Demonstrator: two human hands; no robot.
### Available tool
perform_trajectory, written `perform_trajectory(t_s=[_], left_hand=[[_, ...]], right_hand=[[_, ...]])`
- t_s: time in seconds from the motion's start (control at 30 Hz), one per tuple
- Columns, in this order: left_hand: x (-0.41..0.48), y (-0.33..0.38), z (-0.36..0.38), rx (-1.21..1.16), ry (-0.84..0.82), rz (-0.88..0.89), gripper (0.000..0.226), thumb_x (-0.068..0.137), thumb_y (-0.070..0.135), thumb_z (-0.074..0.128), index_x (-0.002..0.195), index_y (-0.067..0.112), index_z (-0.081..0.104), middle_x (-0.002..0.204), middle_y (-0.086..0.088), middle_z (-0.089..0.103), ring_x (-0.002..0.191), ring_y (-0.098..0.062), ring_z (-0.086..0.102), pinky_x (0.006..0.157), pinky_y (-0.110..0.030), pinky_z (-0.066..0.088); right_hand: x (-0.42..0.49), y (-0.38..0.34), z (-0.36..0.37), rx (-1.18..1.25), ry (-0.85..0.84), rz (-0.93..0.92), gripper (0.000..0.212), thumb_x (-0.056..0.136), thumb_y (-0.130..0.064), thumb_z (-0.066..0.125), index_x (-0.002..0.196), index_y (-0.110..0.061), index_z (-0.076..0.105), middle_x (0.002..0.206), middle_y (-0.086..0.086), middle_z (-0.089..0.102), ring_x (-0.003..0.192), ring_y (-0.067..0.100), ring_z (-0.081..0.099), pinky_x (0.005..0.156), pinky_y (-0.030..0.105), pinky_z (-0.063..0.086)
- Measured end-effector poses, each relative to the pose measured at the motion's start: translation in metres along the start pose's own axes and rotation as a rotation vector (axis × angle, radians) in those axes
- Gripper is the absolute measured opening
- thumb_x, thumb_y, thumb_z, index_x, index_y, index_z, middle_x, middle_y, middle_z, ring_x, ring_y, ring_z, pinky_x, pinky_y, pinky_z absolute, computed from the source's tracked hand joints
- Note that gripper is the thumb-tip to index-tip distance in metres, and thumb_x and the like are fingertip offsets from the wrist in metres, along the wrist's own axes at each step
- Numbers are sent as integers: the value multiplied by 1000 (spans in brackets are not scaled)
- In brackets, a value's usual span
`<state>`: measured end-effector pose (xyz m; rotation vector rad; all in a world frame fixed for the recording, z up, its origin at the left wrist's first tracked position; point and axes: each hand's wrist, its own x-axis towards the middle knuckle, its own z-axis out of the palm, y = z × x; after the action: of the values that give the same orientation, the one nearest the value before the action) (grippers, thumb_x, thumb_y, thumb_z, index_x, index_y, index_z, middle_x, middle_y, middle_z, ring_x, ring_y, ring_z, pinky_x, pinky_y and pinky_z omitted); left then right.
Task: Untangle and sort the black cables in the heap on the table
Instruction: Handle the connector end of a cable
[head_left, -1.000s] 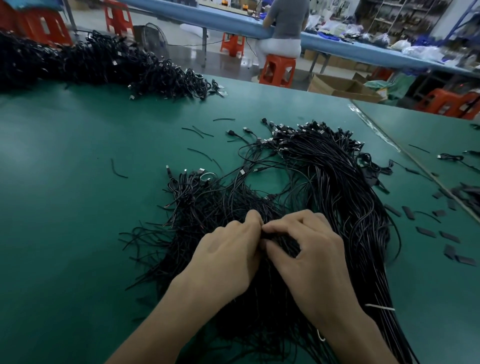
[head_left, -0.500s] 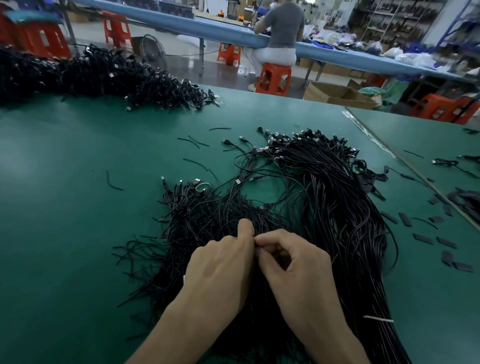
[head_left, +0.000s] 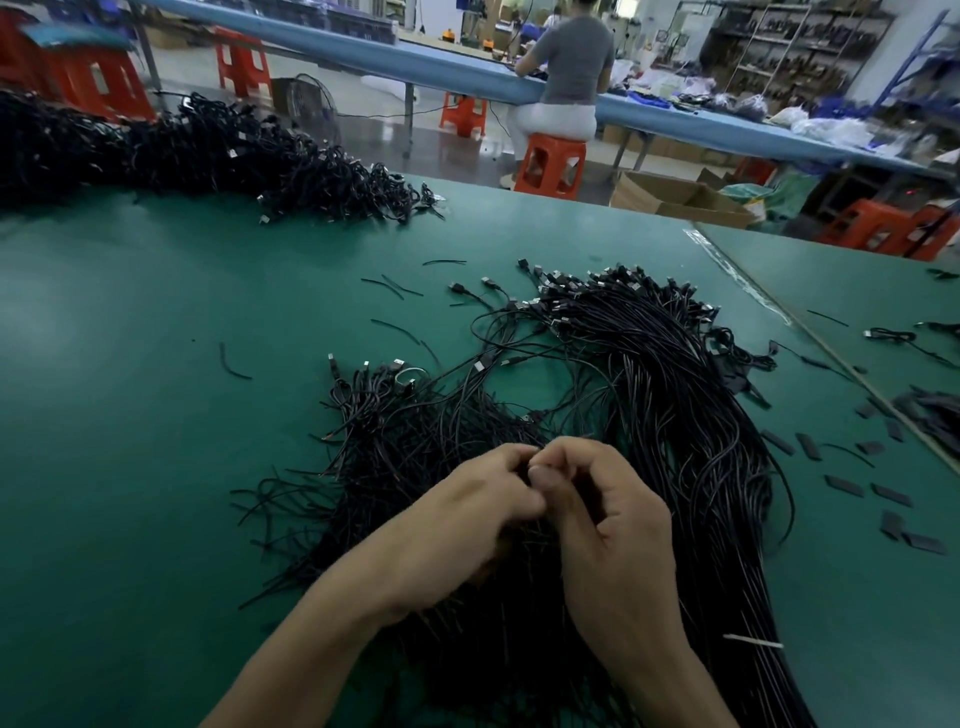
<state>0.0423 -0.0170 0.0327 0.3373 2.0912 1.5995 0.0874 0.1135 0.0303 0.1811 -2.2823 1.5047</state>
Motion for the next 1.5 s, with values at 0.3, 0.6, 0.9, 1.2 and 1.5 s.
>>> perform_trajectory(t_s=[0.3, 0.6, 0.9, 1.2, 1.5], left_hand=[[-14, -5, -3, -538, -156, 170, 26, 104, 20, 50, 124, 13, 63, 72, 6, 46, 54, -2, 39, 43, -13, 30], [-11, -2, 5, -809, -64, 177, 29, 91, 35, 55, 68, 22, 66, 64, 5, 48, 49, -3, 37, 42, -16, 25], [-6, -9, 9, -664, 179, 221, 46, 88, 42, 56, 108, 1, 61, 61, 5, 44, 51, -10, 39, 53, -25, 38], [-4, -10, 9, -525, 265, 193, 42, 100, 36, 47, 102, -1, 67, 56, 4, 36, 45, -8, 27, 41, -20, 24], [-6, -10, 7, -556, 197, 135, 43, 104, 36, 43, 67, 14, 51, 58, -2, 36, 46, -11, 24, 40, -20, 24]], right_hand=[[-1, 4, -3, 125, 22, -50, 11, 93, -16, 55, 89, -24, 61, 83, -12, 65, 77, 9, 62, 67, 13, 47], [5, 6, 0, 2, 5, -224, 10, 96, -24, 50, 88, -29, 54, 85, -11, 58, 80, 14, 62, 69, 22, 48], [3, 7, 1, -268, -28, -244, 15, 96, -20, 56, 105, -31, 55, 94, -17, 60, 86, 4, 61, 70, 9, 45], [14, 12, -14, -469, -139, -435, 21, 92, -19, 64, 111, -13, 72, 100, -5, 66, 93, 8, 63, 80, 20, 52], [34, 11, -16, -544, -150, -587, 24, 96, -24, 57, 98, -7, 75, 90, 1, 59, 81, 18, 60, 68, 32, 54]])
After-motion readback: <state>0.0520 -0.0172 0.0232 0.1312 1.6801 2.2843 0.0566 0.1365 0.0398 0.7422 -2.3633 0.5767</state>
